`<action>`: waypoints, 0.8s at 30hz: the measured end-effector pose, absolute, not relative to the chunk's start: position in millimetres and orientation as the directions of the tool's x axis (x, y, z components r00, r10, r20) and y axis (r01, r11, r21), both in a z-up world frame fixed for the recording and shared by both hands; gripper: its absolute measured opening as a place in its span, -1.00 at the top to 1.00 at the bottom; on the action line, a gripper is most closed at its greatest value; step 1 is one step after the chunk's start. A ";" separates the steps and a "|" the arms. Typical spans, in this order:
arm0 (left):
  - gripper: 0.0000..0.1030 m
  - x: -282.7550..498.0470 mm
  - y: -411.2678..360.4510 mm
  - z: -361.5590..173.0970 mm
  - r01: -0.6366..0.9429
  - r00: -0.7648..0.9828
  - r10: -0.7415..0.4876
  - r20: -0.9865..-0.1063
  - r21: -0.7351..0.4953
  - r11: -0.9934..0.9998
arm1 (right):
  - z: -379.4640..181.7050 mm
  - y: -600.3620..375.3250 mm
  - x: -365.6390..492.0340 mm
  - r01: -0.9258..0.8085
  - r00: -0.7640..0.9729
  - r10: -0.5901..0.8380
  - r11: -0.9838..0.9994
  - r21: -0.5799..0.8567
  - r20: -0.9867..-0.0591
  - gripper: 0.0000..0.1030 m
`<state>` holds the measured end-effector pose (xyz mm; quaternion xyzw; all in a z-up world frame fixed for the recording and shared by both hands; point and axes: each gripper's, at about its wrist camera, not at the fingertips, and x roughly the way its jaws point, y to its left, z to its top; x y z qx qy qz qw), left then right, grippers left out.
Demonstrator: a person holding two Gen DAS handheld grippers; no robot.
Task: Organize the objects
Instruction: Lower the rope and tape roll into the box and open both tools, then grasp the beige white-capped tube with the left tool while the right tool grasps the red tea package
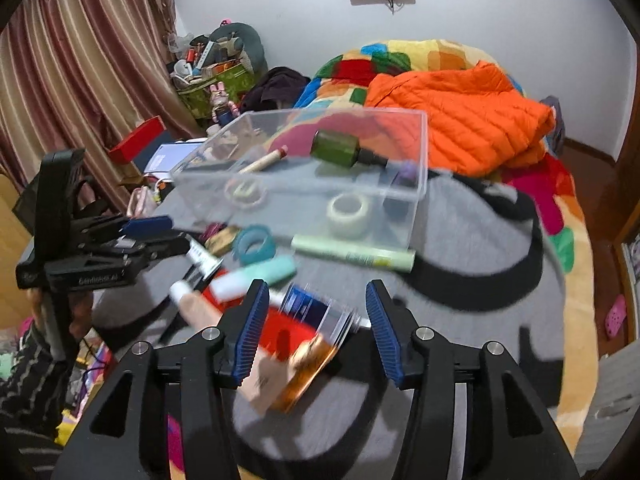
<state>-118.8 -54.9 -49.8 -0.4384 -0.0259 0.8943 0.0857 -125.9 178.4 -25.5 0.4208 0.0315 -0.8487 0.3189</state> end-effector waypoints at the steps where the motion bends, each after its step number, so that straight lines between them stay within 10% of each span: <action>1: -0.14 -114.4 -52.4 -48.5 -0.138 -0.606 0.188 -0.773 -0.130 -0.982 | -28.2 179.5 -122.7 0.566 -0.436 -0.516 -0.794 0.221 -0.737 0.09; 24: -0.60 -84.2 8.0 -69.5 -0.217 -0.565 0.211 -0.798 -0.103 -0.971 | -52.2 161.1 -76.3 0.615 -0.497 -0.424 -0.788 0.038 -0.757 -0.33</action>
